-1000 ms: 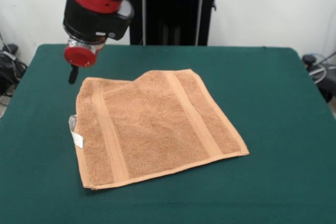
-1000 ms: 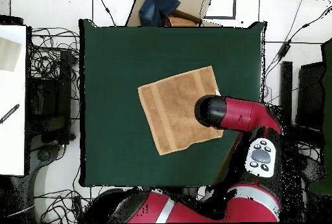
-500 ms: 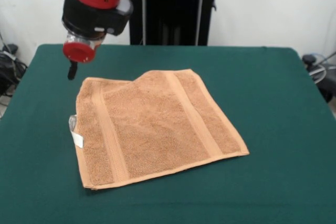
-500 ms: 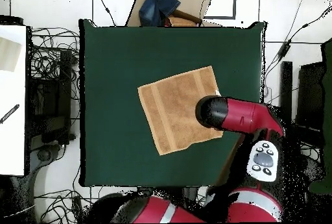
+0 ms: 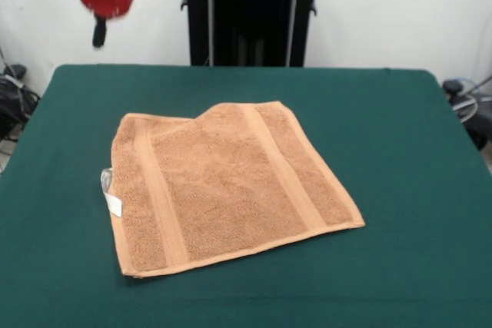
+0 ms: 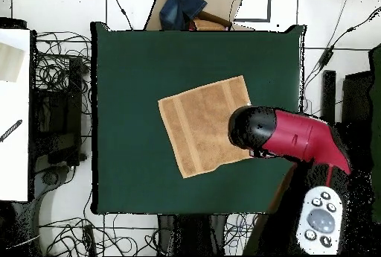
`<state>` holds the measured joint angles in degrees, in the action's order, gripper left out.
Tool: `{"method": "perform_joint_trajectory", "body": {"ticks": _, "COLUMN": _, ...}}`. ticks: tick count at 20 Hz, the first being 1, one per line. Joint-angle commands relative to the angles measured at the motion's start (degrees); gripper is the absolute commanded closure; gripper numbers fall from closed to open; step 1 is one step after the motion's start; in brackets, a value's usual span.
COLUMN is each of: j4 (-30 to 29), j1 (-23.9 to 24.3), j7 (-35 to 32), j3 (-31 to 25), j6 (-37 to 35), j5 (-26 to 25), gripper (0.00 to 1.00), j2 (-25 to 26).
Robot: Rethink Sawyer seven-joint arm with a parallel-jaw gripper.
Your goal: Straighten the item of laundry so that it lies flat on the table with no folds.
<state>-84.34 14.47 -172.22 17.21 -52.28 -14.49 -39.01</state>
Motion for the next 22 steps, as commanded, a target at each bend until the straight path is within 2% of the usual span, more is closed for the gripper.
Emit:
{"method": "perform_joint_trajectory", "body": {"ticks": 1, "j4": -4.55, "j1": -1.67, "j7": 13.07, "j3": -4.39, "j6": -11.81, "j5": 0.19, "gripper": 0.0, "j2": -9.37}}
{"method": "perform_joint_trajectory", "body": {"ticks": 4, "j4": -6.44, "j1": -2.88, "j7": 10.38, "j3": -4.08, "j6": -11.7, "j5": -0.11, "gripper": 0.0, "j2": -10.7}}
{"method": "perform_joint_trajectory", "body": {"ticks": 10, "j4": -7.01, "j1": -5.0, "j7": 4.26, "j3": -4.23, "j6": -8.59, "j5": -1.07, "gripper": 0.0, "j2": -7.73}}
{"method": "perform_joint_trajectory", "body": {"ticks": 22, "j4": -6.14, "j1": -8.05, "j7": -0.61, "j3": -3.6, "j6": -6.84, "j5": 0.08, "gripper": 0.0, "j2": -4.3}}
